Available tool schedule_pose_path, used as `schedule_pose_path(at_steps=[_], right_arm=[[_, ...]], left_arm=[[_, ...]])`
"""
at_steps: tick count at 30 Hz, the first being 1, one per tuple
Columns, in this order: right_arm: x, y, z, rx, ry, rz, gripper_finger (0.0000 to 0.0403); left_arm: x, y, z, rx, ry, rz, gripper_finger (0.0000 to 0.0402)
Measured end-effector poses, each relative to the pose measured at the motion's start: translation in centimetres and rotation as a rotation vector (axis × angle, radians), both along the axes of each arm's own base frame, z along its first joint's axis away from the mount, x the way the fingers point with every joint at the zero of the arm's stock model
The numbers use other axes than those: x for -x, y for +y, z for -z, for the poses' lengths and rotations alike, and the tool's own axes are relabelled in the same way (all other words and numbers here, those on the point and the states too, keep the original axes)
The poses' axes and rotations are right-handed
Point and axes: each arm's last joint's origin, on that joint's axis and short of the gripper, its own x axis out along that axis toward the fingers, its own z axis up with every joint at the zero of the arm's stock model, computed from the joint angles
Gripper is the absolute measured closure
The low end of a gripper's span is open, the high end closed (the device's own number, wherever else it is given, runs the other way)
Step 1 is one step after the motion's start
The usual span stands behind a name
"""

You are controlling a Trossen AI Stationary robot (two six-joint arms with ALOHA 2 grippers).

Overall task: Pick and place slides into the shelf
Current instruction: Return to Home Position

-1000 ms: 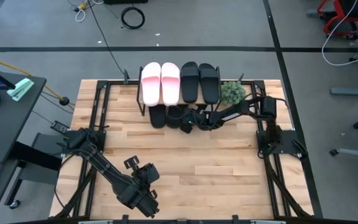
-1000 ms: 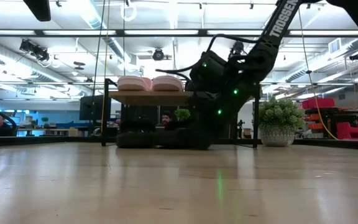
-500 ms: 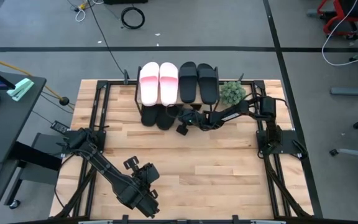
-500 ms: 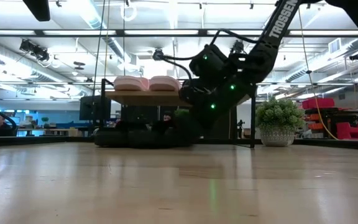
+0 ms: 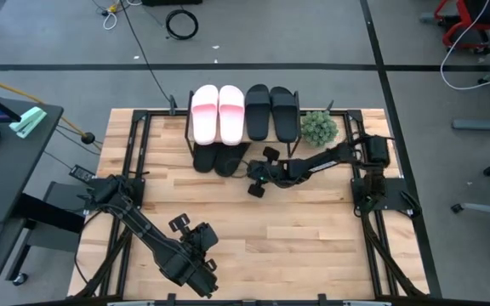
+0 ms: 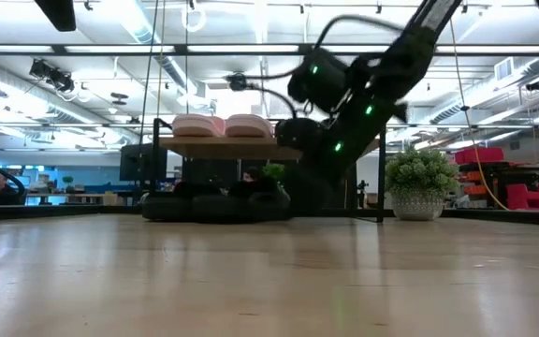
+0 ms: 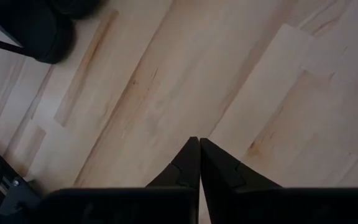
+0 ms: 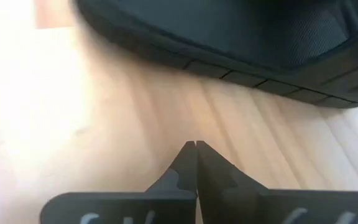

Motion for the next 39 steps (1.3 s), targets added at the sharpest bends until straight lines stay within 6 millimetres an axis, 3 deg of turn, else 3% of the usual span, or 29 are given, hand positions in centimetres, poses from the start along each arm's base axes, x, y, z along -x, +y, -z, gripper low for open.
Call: schedule_pose_path(at_steps=[6,10,13,17,22,26,31,35,39], right_arm=[[1.7,5.4,-4.7,-0.070,-0.012,-0.099,0.0402],[4.9,9.5,-9.9,-0.102,-0.045,-0.232,0.0391],[8.2,11.5,-14.4,-0.113,-0.133,-0.328,0.0387],[13.6,12.6,-20.0,-0.182,-0.307,-0.427,0.0387],[20.1,11.9,-24.2,-0.318,-0.474,-0.478,0.0388],[23.3,11.2,-25.0,-0.340,-0.493,-0.536,0.0386],[24.2,11.1,-22.7,-0.332,-0.454,-0.549,0.0389],[24.8,10.7,-20.7,-0.345,-0.453,-0.533,0.0388],[26.7,9.5,-21.0,-0.357,-0.543,-0.554,0.0387]], left_arm=[[0.0,0.0,0.0,-0.006,0.013,0.029,0.0396],[0.1,0.2,-0.2,-0.056,0.038,0.113,0.0385],[-0.1,0.5,-0.6,-0.183,-0.036,0.171,0.0379],[-0.5,2.1,-2.3,-0.328,-0.098,0.247,0.0388],[1.3,6.6,-8.1,-0.271,-0.219,0.190,0.0397],[5.4,9.7,-13.2,-0.185,-0.378,0.152,0.0381],[11.8,13.0,-18.0,-0.134,-0.611,0.134,0.0367],[15.9,15.0,-20.1,-0.091,-0.765,0.130,0.0369],[17.0,14.9,-20.5,-0.133,-0.804,0.190,0.0376]])
